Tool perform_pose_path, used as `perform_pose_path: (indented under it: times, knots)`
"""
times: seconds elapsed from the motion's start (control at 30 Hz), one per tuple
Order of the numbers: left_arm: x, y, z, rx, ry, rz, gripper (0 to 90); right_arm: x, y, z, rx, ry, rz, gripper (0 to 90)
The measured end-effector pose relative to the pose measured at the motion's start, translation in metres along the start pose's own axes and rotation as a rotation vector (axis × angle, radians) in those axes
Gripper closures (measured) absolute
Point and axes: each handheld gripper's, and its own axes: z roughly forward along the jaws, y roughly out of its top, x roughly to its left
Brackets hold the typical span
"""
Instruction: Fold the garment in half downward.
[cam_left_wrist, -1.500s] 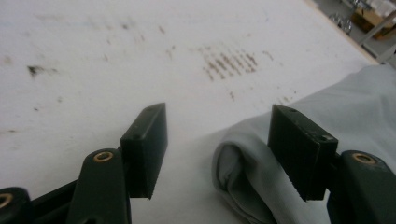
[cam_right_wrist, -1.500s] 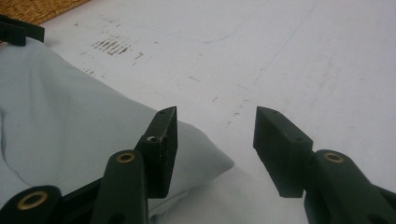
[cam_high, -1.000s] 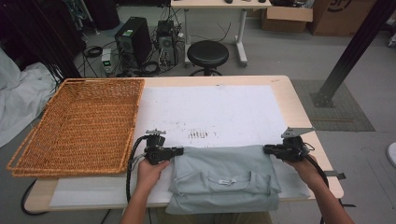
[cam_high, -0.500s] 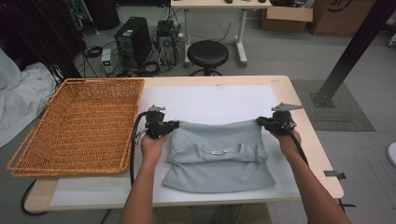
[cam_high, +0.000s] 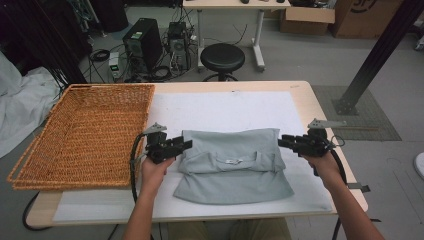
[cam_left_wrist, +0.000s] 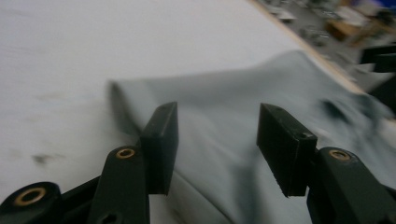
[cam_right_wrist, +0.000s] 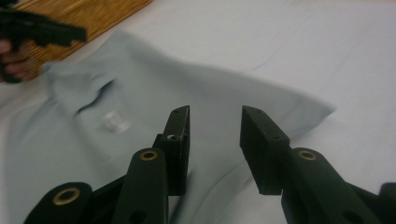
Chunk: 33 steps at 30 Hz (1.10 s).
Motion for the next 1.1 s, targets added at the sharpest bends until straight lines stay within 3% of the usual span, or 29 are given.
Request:
perform_pose_path:
  times: [0.07,0.1,0.13,0.2,0.3,0.37,0.4,0.5,0.6,0.7,0.8,0.83,0.9,0.97,1.03,1.1]
  knots:
    - [-0.007,-0.010,-0.006,0.016,-0.043,0.027,49.6,0.012,-0.008,-0.006,0.061,0.060,-0.024,64.0]
    - [-0.010,-0.014,-0.009,0.031,-0.054,0.035,49.7,0.017,-0.012,-0.008,0.090,0.065,-0.039,64.1]
    - [-0.012,-0.020,-0.013,0.033,-0.064,0.050,49.8,0.021,-0.016,-0.008,0.114,0.055,-0.054,64.1]
    - [-0.013,-0.025,-0.014,0.039,-0.072,0.042,49.8,0.025,-0.022,-0.006,0.146,0.050,-0.064,63.9]
    - [-0.015,-0.029,-0.009,0.074,-0.079,0.033,49.9,0.027,-0.026,0.002,0.157,0.055,-0.052,64.0]
    - [-0.017,-0.031,-0.004,0.100,-0.065,0.021,51.8,0.030,-0.026,0.009,0.171,0.015,-0.062,67.4]
    - [-0.017,-0.031,-0.001,0.125,-0.064,0.000,54.7,0.030,-0.026,0.011,0.174,0.011,-0.058,69.3]
    - [-0.020,-0.033,0.001,0.151,-0.008,-0.006,78.3,0.029,-0.028,0.016,0.204,0.009,-0.048,83.0]
    - [-0.020,-0.036,-0.005,0.109,-0.009,-0.020,84.1,0.031,-0.029,0.010,0.160,0.004,-0.056,85.6]
    - [-0.021,-0.040,-0.015,0.061,-0.045,-0.023,84.8,0.035,-0.030,-0.005,0.071,0.029,-0.073,86.1]
    - [-0.024,-0.050,-0.026,0.041,-0.069,0.021,84.4,0.042,-0.038,-0.022,0.004,0.062,-0.129,86.2]
    - [-0.025,-0.053,-0.027,0.040,-0.083,0.028,84.3,0.045,-0.043,-0.027,0.001,0.074,-0.150,86.2]
    - [-0.030,-0.065,-0.031,0.067,-0.102,0.086,83.0,0.050,-0.054,-0.035,0.010,0.103,-0.205,86.2]
    - [-0.035,-0.075,-0.034,0.110,-0.105,0.122,80.5,0.054,-0.069,-0.039,0.059,0.112,-0.256,86.1]
    - [-0.037,-0.081,-0.037,0.137,-0.134,0.113,71.5,0.054,-0.084,-0.042,0.101,0.135,-0.270,86.6]
    - [-0.037,-0.086,-0.043,0.124,-0.152,0.099,67.1,0.055,-0.096,-0.048,0.110,0.163,-0.266,82.8]
